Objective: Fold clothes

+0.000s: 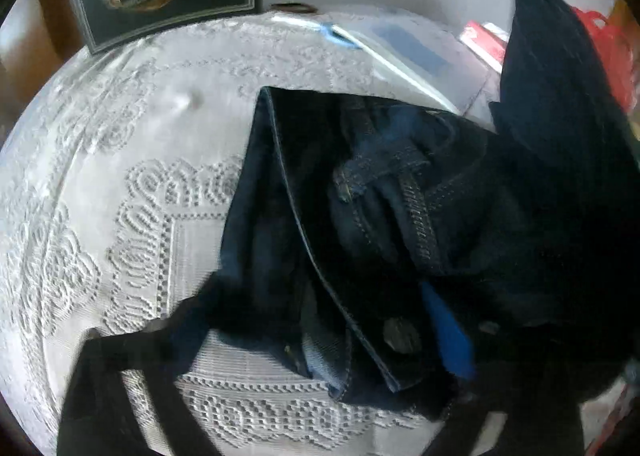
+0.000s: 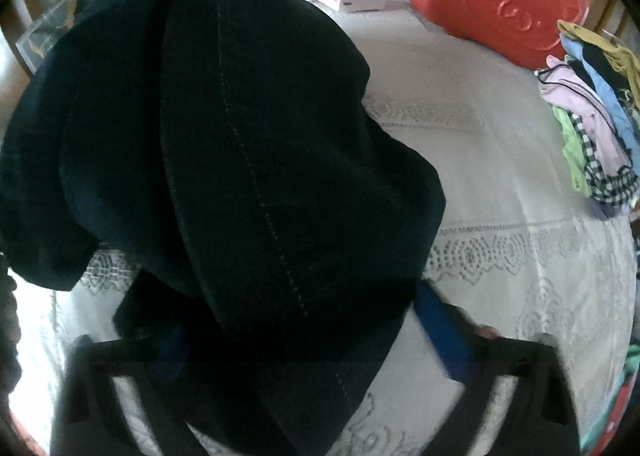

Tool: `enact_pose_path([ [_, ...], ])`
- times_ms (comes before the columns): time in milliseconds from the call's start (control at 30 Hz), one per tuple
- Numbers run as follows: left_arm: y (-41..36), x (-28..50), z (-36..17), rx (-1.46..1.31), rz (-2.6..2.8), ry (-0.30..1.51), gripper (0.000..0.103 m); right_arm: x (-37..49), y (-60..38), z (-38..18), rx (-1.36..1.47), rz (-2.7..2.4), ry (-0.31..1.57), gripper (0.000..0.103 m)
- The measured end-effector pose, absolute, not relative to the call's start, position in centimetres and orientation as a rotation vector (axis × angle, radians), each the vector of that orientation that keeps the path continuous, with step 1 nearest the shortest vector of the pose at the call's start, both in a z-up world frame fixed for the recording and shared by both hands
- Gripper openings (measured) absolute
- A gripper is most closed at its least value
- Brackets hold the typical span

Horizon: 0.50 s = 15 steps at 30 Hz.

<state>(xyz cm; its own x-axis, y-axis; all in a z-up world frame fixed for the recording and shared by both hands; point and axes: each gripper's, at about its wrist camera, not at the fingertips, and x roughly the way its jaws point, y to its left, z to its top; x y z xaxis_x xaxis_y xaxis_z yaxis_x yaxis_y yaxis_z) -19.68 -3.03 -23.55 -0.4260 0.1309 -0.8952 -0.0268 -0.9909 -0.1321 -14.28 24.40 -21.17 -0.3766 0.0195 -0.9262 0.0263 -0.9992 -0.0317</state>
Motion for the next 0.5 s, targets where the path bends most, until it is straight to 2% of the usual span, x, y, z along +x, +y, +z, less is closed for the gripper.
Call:
enact_pose_path([
  [33,-2.4,-19.5,-23.1,-1.612,2.554,-0.123,0.059,-14.4,24.5,-21.1,1.739,-2.605,0.077,0.046],
  [100,-1.6,-19.1,-21.8,-1.588,2.610,-0.017,0.029,-14.3,24.7,-20.3,1.703,-2.630,0.107,0.032],
  [133,-1.6,-18.9,-21.1,-1.571,2.640,0.017,0.025,-14.2,25.0,-19.5,1.671,-2.656,0.117,0.020],
  [167,-2.0,-18.8,-20.4,-1.561,2.642,-0.004,0.023,-14.0,25.4,-18.6,1.644,-2.682,0.118,0.005],
  [200,-2.7,-18.7,-19.7,-1.554,2.639,-0.044,0.023,-13.6,26.2,-17.3,1.605,-2.724,0.105,0.003],
  [300,-4.8,-17.3,-16.7,-1.516,2.671,-0.098,0.022,-12.3,28.5,-13.1,1.475,-2.846,0.038,0.003],
  [500,-9.7,-11.8,-9.9,-1.421,2.887,-0.047,0.021,-8.8,31.6,-4.9,1.270,-3.000,-0.054,0.003],
])
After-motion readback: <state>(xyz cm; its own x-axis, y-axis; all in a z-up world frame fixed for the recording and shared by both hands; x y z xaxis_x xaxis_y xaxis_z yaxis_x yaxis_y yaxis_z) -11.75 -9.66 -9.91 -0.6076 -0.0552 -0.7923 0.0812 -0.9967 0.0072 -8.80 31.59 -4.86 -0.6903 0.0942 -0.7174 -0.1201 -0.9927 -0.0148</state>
